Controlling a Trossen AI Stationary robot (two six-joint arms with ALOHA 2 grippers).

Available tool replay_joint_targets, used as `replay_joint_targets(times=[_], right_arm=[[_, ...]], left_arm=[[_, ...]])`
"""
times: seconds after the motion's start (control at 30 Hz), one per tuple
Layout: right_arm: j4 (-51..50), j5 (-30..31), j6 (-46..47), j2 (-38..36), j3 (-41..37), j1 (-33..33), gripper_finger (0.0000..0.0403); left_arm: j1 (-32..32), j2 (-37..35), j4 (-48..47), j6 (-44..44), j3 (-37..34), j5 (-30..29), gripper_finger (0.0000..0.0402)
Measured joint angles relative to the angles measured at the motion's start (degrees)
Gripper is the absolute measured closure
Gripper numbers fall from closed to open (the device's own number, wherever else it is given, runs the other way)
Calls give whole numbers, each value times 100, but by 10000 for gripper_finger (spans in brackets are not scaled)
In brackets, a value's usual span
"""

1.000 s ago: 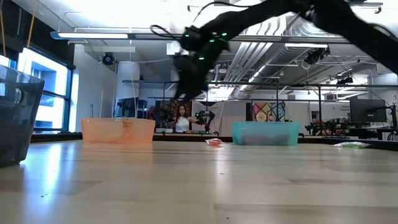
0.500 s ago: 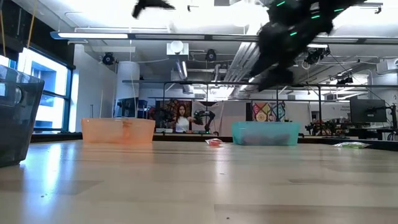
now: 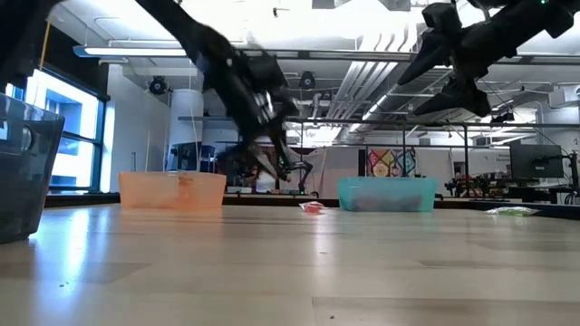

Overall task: Sort candy by brand, put in halloween buckets
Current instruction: Put the red gummy into the orange bin

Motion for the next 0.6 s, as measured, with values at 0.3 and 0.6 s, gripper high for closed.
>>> replay_joint_targets(times=[0.3, 0.6], right_arm=[[1, 184, 152, 266, -1, 114, 128], [2, 196, 43, 389, -1, 103, 128]], left_arm=[[0, 525, 882, -302, 1, 792, 266], [-127, 1119, -1013, 1208, 1477, 467, 266]])
